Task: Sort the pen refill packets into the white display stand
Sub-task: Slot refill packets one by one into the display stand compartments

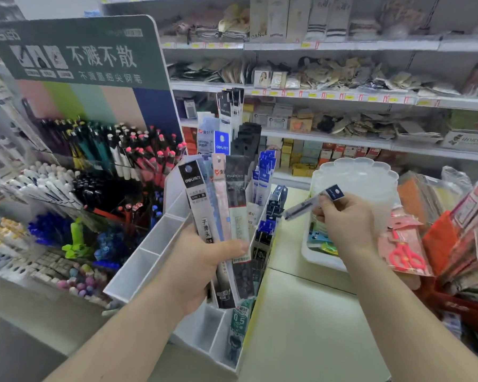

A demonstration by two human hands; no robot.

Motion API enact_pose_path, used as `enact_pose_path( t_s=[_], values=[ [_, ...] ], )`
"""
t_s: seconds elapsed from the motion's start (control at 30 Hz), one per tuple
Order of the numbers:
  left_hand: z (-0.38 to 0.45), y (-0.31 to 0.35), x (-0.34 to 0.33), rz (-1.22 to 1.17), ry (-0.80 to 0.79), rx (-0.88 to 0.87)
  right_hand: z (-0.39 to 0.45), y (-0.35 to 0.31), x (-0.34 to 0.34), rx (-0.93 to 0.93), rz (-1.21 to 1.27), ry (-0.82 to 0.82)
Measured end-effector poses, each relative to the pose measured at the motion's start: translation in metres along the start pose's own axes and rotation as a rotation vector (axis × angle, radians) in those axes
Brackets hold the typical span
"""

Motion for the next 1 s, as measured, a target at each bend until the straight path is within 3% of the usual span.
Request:
enact_pose_path(
  t_s=[0.33, 0.6, 0.83, 1.0],
  values=[
    [0.002, -0.021, 0.000, 0.051, 0.090, 0.032, 0.025, 0.031, -0.073, 0.056, -0.244, -0.281],
    [-0.003, -0.024, 0.005, 0.075, 0.057, 0.032, 0.020, 0.053, -0.101, 0.050, -0.557, -0.467],
    [0.001, -0.026, -0.003, 0.091, -0.020, 0.032, 0.020, 0.054, -0.102, 0.027, -0.594, -0.509],
    [0.005, -0.029, -0.008, 0.089, -0.103, 0.033, 0.004, 0.021, -0.067, -0.031, -0.380, -0.340]
  ],
)
Point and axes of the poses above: each hand's wrist, its own z-axis towards the middle knuckle, its own x-axis out of the back of the hand, y = z × x, the point moved 6 cm from there along z, towards the middle knuckle, and after that the axes turned 3 degrees about x, right-handed, at the moved point
